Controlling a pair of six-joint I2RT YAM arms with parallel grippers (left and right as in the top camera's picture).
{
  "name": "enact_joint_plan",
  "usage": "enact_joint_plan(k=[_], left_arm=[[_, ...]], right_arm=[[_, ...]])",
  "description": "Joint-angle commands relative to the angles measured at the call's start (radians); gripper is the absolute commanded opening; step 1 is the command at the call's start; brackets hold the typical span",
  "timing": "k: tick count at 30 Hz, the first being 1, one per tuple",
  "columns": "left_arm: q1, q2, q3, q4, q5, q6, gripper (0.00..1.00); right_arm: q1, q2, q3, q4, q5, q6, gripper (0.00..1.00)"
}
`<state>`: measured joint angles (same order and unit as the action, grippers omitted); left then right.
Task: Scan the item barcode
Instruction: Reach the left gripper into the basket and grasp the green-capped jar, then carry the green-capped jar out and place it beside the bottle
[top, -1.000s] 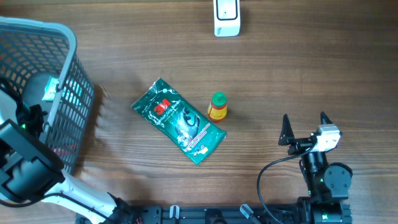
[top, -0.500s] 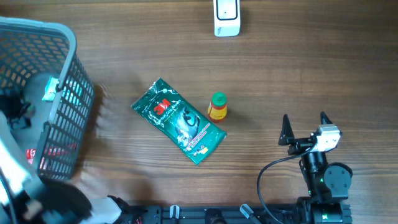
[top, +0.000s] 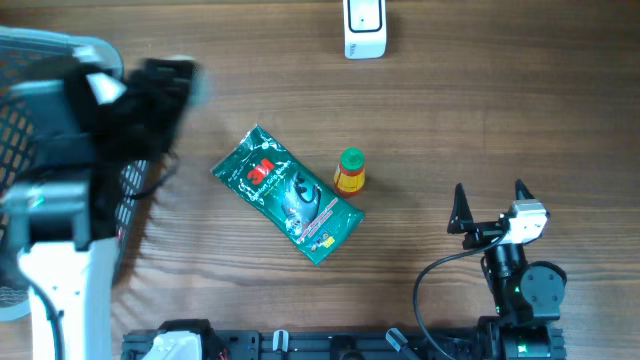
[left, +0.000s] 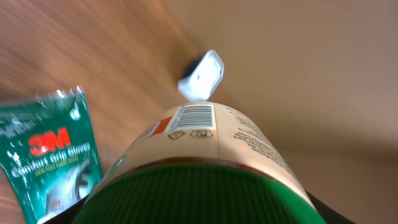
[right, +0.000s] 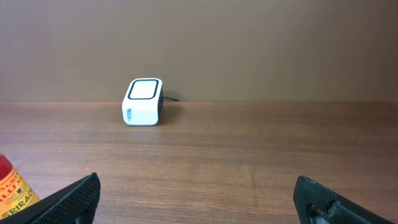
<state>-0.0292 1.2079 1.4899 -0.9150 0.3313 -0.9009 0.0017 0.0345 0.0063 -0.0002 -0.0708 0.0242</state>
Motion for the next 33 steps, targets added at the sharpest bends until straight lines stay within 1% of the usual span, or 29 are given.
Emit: enact_joint_plan(k=[1,3,6,7,8,9,12,15,17,19,22,24,26,29,31,32,33], left_arm=[[-0.222,0.066,0.016,-0.003,-0.153,0.088,0.58],[-0.353,0.134,0.016,-0.009,-0.282,0.090,0.59],[-0.463,0.262,0.016,0.007,-0.437,0.092,0.59],[-0.480,0.311,0.016,0.025,-0.462,0.114,0.58],[-0.492,0.396,0.016,0.072,-0.463,0.193,0.58],[-0.492,0.432,0.016,0.090,-0.463,0.219,0.58],[-0.492,0.630,0.016,0.155,-0.459,0.374,0.58],[-0.494,0.764,0.016,0.179,-0.451,0.462,0.58],[-0.494,0.819,0.016,0.191,-0.402,0.513,0.58],[-0.494,0.843,0.016,0.192,-0.380,0.556,0.58],[-0.494,0.844,0.016,0.166,-0.376,0.558,0.59],[-0.494,0.845,0.016,0.158,-0.314,0.616,0.59],[-0.496,0.845,0.016,0.156,-0.313,0.620,0.60],[-0.498,0.846,0.016,0.134,-0.313,0.705,0.60],[-0.498,0.846,0.016,0.122,-0.314,0.733,0.64],[-0.498,0.846,0.016,0.122,-0.313,0.733,0.66],[-0.498,0.846,0.016,0.122,-0.314,0.733,0.72]], right_arm=[[-0.002,-0.005,-0.001,0.003,-0.009,-0.009,1.00],[-0.002,-0.005,-0.001,0.003,-0.009,-0.010,1.00],[-0.002,-0.005,-0.001,0.003,-0.009,-0.010,1.00],[-0.002,-0.005,-0.001,0.003,-0.009,-0.010,1.00],[-0.002,-0.005,-0.001,0.003,-0.008,-0.010,1.00],[-0.001,-0.005,-0.001,0.003,-0.009,-0.010,1.00],[-0.002,-0.005,-0.001,0.003,-0.009,-0.010,1.00],[-0.002,-0.005,-0.001,0.003,-0.009,-0.009,1.00],[-0.002,-0.005,-0.001,0.003,-0.009,-0.010,1.00],[-0.002,-0.005,-0.001,0.003,-0.008,-0.009,1.00],[-0.002,-0.005,-0.001,0.003,-0.009,-0.010,1.00],[-0.002,-0.005,-0.001,0.003,-0.009,-0.010,1.00],[-0.002,-0.005,-0.001,0.003,-0.009,-0.009,1.00],[-0.002,-0.005,-0.001,0.003,-0.009,-0.010,1.00],[-0.002,-0.005,-0.001,0.003,-0.009,-0.009,1.00],[-0.002,-0.005,-0.001,0.003,-0.009,-0.009,1.00],[-0.002,-0.005,-0.001,0.003,-0.009,-0.010,1.00]])
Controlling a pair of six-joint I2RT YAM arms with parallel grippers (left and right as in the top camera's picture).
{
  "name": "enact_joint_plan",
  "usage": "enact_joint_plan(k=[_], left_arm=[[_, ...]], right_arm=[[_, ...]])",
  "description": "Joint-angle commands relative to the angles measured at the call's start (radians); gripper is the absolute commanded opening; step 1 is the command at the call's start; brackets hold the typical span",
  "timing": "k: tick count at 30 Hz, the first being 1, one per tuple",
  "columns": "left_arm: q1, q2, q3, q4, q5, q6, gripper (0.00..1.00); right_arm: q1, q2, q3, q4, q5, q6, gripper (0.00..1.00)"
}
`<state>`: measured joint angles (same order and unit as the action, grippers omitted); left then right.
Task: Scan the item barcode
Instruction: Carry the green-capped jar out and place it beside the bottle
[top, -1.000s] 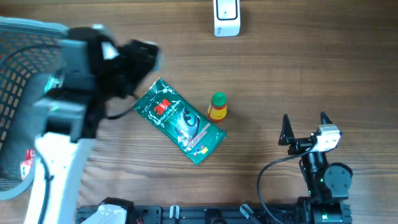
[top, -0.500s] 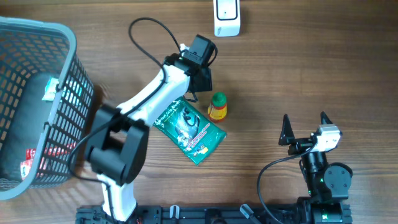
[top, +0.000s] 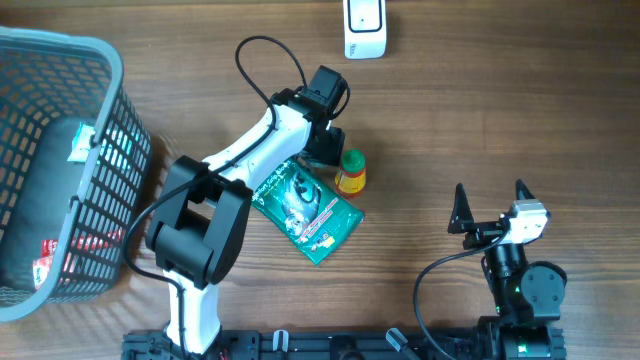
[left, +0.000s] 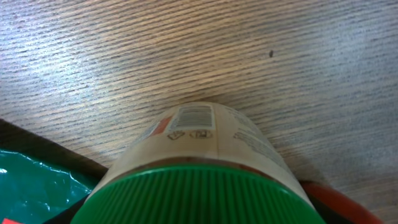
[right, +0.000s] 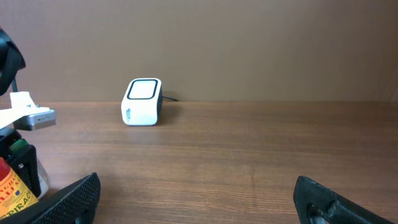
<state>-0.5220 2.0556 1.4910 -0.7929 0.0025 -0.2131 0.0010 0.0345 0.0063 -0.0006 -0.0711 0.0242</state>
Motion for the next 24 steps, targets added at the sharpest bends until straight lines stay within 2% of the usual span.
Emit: enact_joint_plan(k=[1,3,4,5,12,21,24], left_arm=[[-0.005,-0.001,0.014,-0.001,0.015,0.045,0.78],[-0.005,-0.002,0.015,-0.007,0.016,0.045,0.84],[-0.005,-0.003,0.015,-0.011,0.015,0.045,0.95],[-0.005,-0.011,0.015,-0.013,0.015,0.045,1.00],[-0.003,-0.194,0.080,-0.095,-0.039,0.045,1.00],[-0.002,-0.559,0.080,-0.145,-0.197,0.045,1.00],[0.054,-0.679,0.080,-0.142,-0.251,0.041,1.00]], right_arm=[[-0.001,-0.005,-0.001,0.003,-0.008,-0.010,1.00],[-0.001,-0.005,-0.001,0.003,-0.008,-0.009,1.00],[-0.001,-0.005,-0.001,0.003,-0.008,-0.010,1.00],[-0.001,-0.005,-0.001,0.003,-0.008,-0.010,1.00],[-0.001,-0.005,-0.001,0.003,-0.008,-0.010,1.00],[-0.001,-0.005,-0.001,0.003,-0.008,-0.010,1.00],[-0.001,-0.005,-0.001,0.003,-0.008,-0.009,1.00]])
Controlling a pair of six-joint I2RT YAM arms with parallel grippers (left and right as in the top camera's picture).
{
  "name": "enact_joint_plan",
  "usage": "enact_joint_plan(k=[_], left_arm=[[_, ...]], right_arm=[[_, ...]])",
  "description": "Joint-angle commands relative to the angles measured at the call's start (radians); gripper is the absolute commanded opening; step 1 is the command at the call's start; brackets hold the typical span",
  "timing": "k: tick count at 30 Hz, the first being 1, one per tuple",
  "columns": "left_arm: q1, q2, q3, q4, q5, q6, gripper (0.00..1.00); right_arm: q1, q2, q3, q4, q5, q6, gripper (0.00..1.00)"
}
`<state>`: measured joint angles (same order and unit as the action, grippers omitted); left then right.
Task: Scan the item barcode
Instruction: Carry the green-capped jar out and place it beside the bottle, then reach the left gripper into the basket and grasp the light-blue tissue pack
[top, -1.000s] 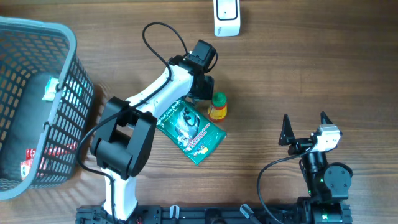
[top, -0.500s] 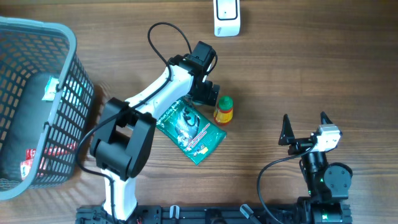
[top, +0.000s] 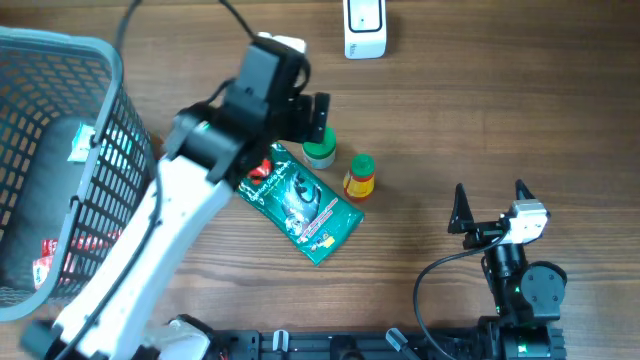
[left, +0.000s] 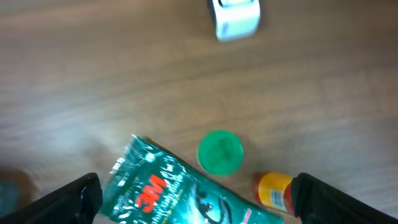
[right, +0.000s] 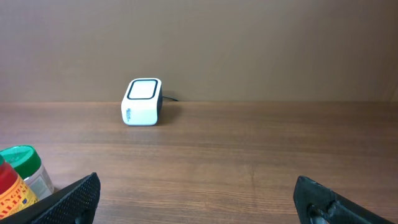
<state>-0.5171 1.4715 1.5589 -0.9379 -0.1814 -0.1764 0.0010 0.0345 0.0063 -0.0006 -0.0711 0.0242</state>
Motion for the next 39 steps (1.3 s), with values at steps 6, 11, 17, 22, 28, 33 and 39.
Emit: enact_joint_plan(k=[6,11,17,22,28,33,39], left_arm=[[0.341,-0.249,0.013,0.034,-0.054,-0.178,1.00],[0.521,-0.309,0.013,0.174,-0.011,-0.180,1.00],[0.796,-0.283,0.012,0.157,-0.082,-0.401,1.00],[1.103,-0.083,0.012,-0.082,-0.002,-0.730,0.86],[1.156,0.249,0.012,-0.097,0.176,-0.730,0.66],[1.155,0.474,0.012,-0.073,0.216,-0.729,0.66],[1.122,0.606,0.012,-0.010,0.251,-0.729,0.66]], right_arm=[[-0.001,-0.005,-0.001,0.003,-0.008,-0.009,1.00],[-0.001,-0.005,-0.001,0.003,-0.008,-0.009,1.00],[-0.001,-0.005,-0.001,0.003,-0.008,-0.009,1.00],[-0.001,-0.005,-0.001,0.003,-0.008,-0.010,1.00],[-0.001,-0.005,-0.001,0.003,-0.008,-0.010,1.00],[-0.001,-0.005,-0.001,0.003,-0.008,-0.010,1.00],[-0.001,-0.005,-0.001,0.003,-0.008,-0.009,1.00]])
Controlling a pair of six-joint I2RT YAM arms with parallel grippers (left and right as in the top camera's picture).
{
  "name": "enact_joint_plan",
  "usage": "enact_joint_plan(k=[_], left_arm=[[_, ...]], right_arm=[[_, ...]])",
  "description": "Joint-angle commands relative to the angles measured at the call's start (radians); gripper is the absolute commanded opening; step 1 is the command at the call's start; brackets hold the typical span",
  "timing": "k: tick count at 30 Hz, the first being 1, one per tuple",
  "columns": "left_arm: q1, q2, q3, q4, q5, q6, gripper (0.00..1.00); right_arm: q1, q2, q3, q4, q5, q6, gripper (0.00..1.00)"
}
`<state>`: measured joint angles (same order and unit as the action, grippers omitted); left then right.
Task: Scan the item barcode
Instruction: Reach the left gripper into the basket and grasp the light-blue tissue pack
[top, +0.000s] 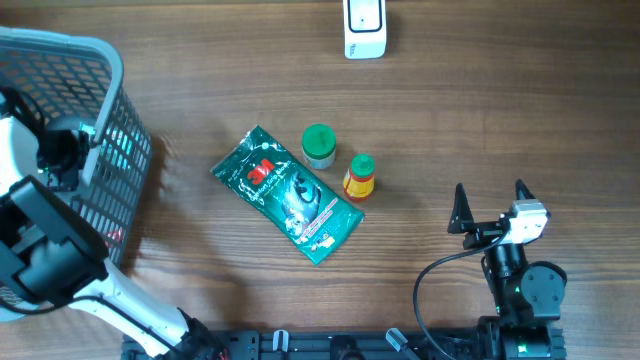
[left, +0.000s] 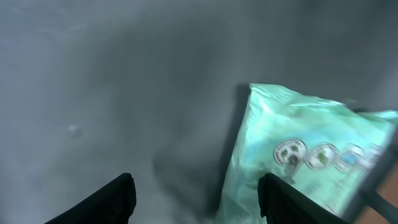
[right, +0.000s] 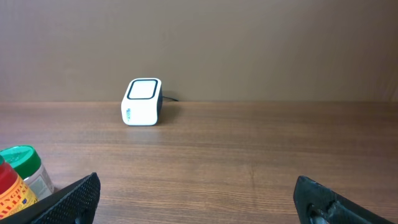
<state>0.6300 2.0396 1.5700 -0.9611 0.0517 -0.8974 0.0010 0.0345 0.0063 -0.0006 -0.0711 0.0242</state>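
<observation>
A white barcode scanner (top: 364, 28) sits at the table's far edge; the right wrist view also has the scanner (right: 143, 101). A green-capped jar (top: 318, 145) stands upright mid-table, between a green 3M packet (top: 288, 195) and a sriracha bottle (top: 358, 175). My left arm (top: 55, 150) reaches into the grey basket (top: 110, 70) at the left. Its gripper (left: 196, 199) is open over a pale green packet (left: 311, 143) lying in there, in a blurred view. At the front right my right gripper (top: 490, 205) rests open and holds nothing.
The basket's mesh wall (top: 120, 180) stands between my left arm and the items on the table. The jar (right: 25, 165) and the bottle (right: 7, 186) show at the left edge of the right wrist view.
My left arm has gone from above the jar at mid-table to inside the basket at the left, gripper still open. The jar, packet and bottle have not moved.
My left gripper first held the green-capped jar in the air, barcode up. Then it had the jar down beside the sriracha bottle. Later the jar stood free with the gripper open above it, and now the gripper is in the basket.
</observation>
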Motion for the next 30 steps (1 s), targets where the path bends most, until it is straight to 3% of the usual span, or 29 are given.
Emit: enact_joint_plan(k=[1,2,5,10,13,15,17,18,19,24,30], left_arm=[[-0.039,0.051,0.001,0.027,0.019,-0.008,0.66],[-0.051,0.064,0.001,0.034,0.018,-0.008,0.65],[-0.075,0.087,-0.001,0.032,0.009,-0.007,0.37],[-0.071,0.078,0.000,-0.001,0.008,0.000,0.04],[-0.066,0.020,0.000,-0.011,0.008,0.003,0.04],[-0.058,-0.068,0.000,-0.008,0.007,0.003,0.11],[-0.056,-0.150,0.000,0.003,0.003,0.003,0.56],[-0.056,-0.181,0.000,0.006,0.003,0.003,0.85],[-0.056,-0.185,0.000,0.006,0.003,0.003,0.94],[-0.059,-0.133,-0.002,0.003,0.004,0.003,1.00],[-0.125,-0.023,-0.038,0.079,0.008,0.003,1.00]], right_arm=[[-0.001,-0.005,-0.001,0.003,-0.008,-0.010,1.00],[-0.001,-0.005,-0.001,0.003,-0.008,-0.010,1.00],[-0.001,-0.005,-0.001,0.003,-0.008,-0.009,1.00],[-0.001,-0.005,-0.001,0.003,-0.008,-0.009,1.00],[-0.001,-0.005,-0.001,0.003,-0.008,-0.009,1.00],[-0.001,-0.005,-0.001,0.003,-0.008,-0.010,1.00],[-0.001,-0.005,-0.001,0.003,-0.008,-0.010,1.00],[-0.001,-0.005,-0.001,0.003,-0.008,-0.009,1.00],[-0.001,-0.005,-0.001,0.003,-0.008,-0.010,1.00],[-0.001,-0.005,-0.001,0.003,-0.008,-0.010,1.00],[-0.001,-0.005,-0.001,0.003,-0.008,-0.010,1.00]])
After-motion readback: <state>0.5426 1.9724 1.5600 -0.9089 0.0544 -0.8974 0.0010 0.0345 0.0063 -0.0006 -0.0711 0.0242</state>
